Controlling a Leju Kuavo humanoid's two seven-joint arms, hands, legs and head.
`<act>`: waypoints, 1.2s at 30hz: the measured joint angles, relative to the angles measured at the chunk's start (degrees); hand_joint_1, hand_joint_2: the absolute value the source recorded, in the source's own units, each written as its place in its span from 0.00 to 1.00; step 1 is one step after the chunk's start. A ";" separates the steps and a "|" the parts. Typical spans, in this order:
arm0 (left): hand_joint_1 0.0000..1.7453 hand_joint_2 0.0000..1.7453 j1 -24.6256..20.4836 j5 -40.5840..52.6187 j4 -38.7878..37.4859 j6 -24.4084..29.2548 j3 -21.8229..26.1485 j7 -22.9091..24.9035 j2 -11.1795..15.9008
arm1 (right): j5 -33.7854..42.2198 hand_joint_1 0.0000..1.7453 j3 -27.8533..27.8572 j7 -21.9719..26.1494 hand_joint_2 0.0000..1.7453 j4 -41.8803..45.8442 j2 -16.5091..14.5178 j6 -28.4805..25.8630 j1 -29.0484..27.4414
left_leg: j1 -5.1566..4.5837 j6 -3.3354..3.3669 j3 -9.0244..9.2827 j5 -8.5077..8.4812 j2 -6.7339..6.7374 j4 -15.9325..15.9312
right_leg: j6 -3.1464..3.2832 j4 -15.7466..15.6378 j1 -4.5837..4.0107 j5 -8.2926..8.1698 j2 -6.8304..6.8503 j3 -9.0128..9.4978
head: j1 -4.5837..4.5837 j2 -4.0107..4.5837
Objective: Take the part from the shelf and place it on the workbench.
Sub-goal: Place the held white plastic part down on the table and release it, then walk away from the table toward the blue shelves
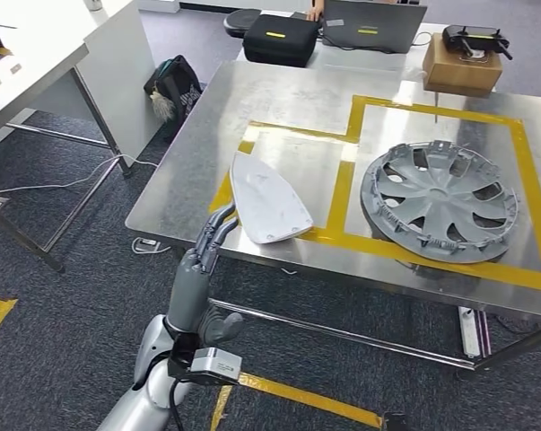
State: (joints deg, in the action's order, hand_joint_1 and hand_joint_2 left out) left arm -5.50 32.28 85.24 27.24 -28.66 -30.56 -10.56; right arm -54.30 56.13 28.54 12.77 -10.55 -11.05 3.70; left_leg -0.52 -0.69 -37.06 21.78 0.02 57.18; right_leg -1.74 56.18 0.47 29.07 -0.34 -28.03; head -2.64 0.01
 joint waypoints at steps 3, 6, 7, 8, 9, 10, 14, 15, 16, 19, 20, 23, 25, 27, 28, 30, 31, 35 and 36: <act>0.00 0.00 3.42 -6.00 0.47 6.33 5.21 -1.65 0.90 | 0.43 0.00 0.40 -0.55 0.00 -0.01 -0.02 0.52 -0.32 | 0.27 -1.01 -2.27 8.49 -0.04 8.88 | 0.99 0.02 0.11 -2.02 -0.05 -1.79 | 0.25 0.00; 0.00 0.00 6.47 -15.78 -2.08 5.62 17.85 -6.87 2.25 | 0.68 0.00 1.13 -0.74 0.00 -0.01 -0.03 1.12 -1.35 | 0.44 -1.36 -2.36 10.00 -0.04 15.26 | 1.01 0.25 0.06 -3.84 -0.12 -4.20 | 0.31 0.01; 0.00 0.00 6.89 -17.14 -3.47 4.59 22.13 -7.46 2.49 | 0.67 0.00 1.33 -0.77 0.00 -0.01 -0.04 1.25 -1.61 | 0.47 -1.32 -0.73 8.56 -0.02 13.63 | 0.87 0.36 0.05 -4.33 -0.04 -5.01 | 0.34 0.01; 0.00 0.00 7.13 -17.74 -4.78 3.89 25.75 -7.57 2.63 | 0.65 0.00 1.50 -0.79 0.00 -0.01 -0.06 1.34 -1.75 | 0.49 -1.24 1.70 7.17 0.14 10.47 | 0.68 0.52 0.03 -4.77 0.12 -5.69 | 0.37 0.01; 0.00 0.00 7.19 -18.02 -6.06 3.58 28.71 -7.59 2.68 | 0.60 0.00 1.61 -0.81 0.00 -0.01 -0.10 1.39 -1.80 | 0.47 -1.14 4.71 6.31 0.42 6.41 | 0.44 0.71 -0.09 -5.11 0.32 -6.27 | 0.40 0.01; 0.00 0.00 7.10 -18.21 -7.52 3.42 31.14 -7.60 2.62 | 0.51 0.00 1.72 -0.85 0.00 -0.01 -0.14 1.41 -1.76 | 0.43 -0.91 7.30 6.19 0.66 2.56 | 0.18 0.91 -0.21 -5.44 0.59 -6.72 | 0.40 0.00; 0.00 0.00 5.88 -18.31 -17.76 3.73 40.56 -7.60 2.49 | -0.18 0.00 2.24 -1.08 0.00 -0.01 -0.20 1.61 -1.74 | 0.33 0.51 8.84 6.28 0.43 -2.01 | -0.93 1.44 -0.34 -6.68 1.38 -8.03 | 0.39 0.01; 0.00 0.00 5.43 -18.29 -21.76 3.80 42.97 -7.60 2.76 | -0.39 0.00 2.35 -1.12 0.00 -0.01 -0.20 1.75 -1.81 | 0.37 0.94 8.36 5.78 0.29 -1.95 | -1.20 2.12 -0.30 -5.73 1.33 -8.50 | 0.35 0.01; 0.00 0.00 4.97 -18.31 -25.79 3.77 45.09 -7.61 3.16 | -0.58 0.00 2.43 -1.16 0.00 -0.02 -0.21 1.92 -1.86 | 0.44 1.35 7.84 5.23 0.21 -1.99 | -1.45 3.86 -0.28 -3.71 1.15 -9.19 | 0.33 0.00; 0.00 0.00 3.96 -18.45 -36.23 3.39 49.56 -7.62 4.38 | -1.03 0.00 2.54 -1.39 0.00 -0.01 -0.22 2.54 -1.78 | 0.26 2.02 5.77 3.46 -0.24 -1.95 | -1.62 14.39 -0.38 4.23 0.69 -11.87 | 0.19 0.00; 0.00 0.00 3.80 -18.46 -38.84 3.29 50.56 -7.62 4.65 | -1.09 0.00 2.55 -1.47 0.00 0.02 -0.22 2.67 -1.74 | 0.12 2.06 5.00 2.85 -0.46 -1.92 | -1.47 17.11 -0.45 5.11 0.63 -12.06 | 0.16 0.00; 0.00 0.00 3.16 -19.03 -45.12 2.27 52.96 -7.62 5.24 | -1.21 0.00 2.59 -1.49 0.00 0.07 -0.21 2.68 -1.71 | -0.30 1.98 2.78 0.99 -1.52 -1.86 | -0.37 13.87 -0.88 1.50 -0.07 -7.04 | 0.17 0.00; 0.00 0.00 2.24 -20.64 -49.36 -1.18 54.61 -7.62 5.57 | -1.33 0.00 2.67 -1.23 0.00 0.08 -0.15 2.54 -1.52 | -0.54 1.71 1.60 -0.27 -2.48 -1.82 | 0.61 5.03 -1.11 0.59 -2.15 -0.56 | 0.22 0.01; 0.00 0.00 1.60 -22.28 -53.64 -6.00 56.71 -7.61 5.90 | -1.44 0.00 2.74 -0.86 0.00 0.08 -0.09 2.42 -1.32 | -0.60 1.26 0.94 -1.62 -3.30 -1.96 | 0.90 -0.33 -1.24 1.44 -3.32 2.62 | 0.25 0.01; 0.00 0.00 1.58 -22.59 -55.51 -7.65 57.75 -7.56 6.11 | -1.48 0.00 2.77 -0.67 0.00 0.07 -0.09 2.40 -1.32 | -0.59 0.98 0.75 -2.31 -3.75 -2.12 | 0.90 -1.03 -1.23 1.31 -2.99 2.58 | 0.27 0.02; 0.00 0.00 1.89 -22.51 -59.29 -9.34 59.56 -6.98 6.49 | -1.49 0.00 2.84 -0.11 0.00 0.02 -0.14 2.38 -1.37 | -0.54 0.29 0.09 -1.83 -3.67 -1.82 | 1.53 -1.03 -1.10 0.24 -1.78 1.58 | 0.20 0.01; 0.00 0.00 2.10 -22.41 -60.91 -9.78 60.20 -6.33 6.61 | -1.45 0.00 2.90 0.31 0.00 0.00 -0.15 2.40 -1.40 | -0.49 -0.07 -0.54 0.05 -3.05 -0.45 | 1.93 -1.13 -0.98 -0.42 -1.08 1.11 | 0.33 0.01; 0.00 0.00 2.67 -20.52 -65.67 -11.43 61.68 -2.88 6.62 | -1.03 0.00 3.31 2.28 0.00 -0.01 -0.13 2.61 -1.51 | 0.38 -1.46 -3.74 9.64 -0.90 12.88 | 2.36 -0.91 -0.95 -2.85 1.82 -1.79 | 0.65 0.02; 0.00 0.00 2.89 -19.42 -66.59 -11.39 61.74 -2.05 6.55 | -0.96 0.00 3.45 2.63 0.00 -0.01 -0.13 2.68 -1.48 | 0.64 -1.73 -3.51 9.33 -0.77 14.76 | 2.25 -0.77 -0.94 -3.37 2.63 -2.69 | 0.67 0.02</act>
State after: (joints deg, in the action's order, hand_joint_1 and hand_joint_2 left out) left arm -2.61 12.86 18.65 15.85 33.08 -32.62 -4.01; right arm -55.25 59.58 31.17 12.76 -10.68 -8.38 2.22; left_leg 0.12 -2.42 -40.57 31.11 -0.75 71.95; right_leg 0.50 55.41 -0.47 25.69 2.29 -30.71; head -1.97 0.02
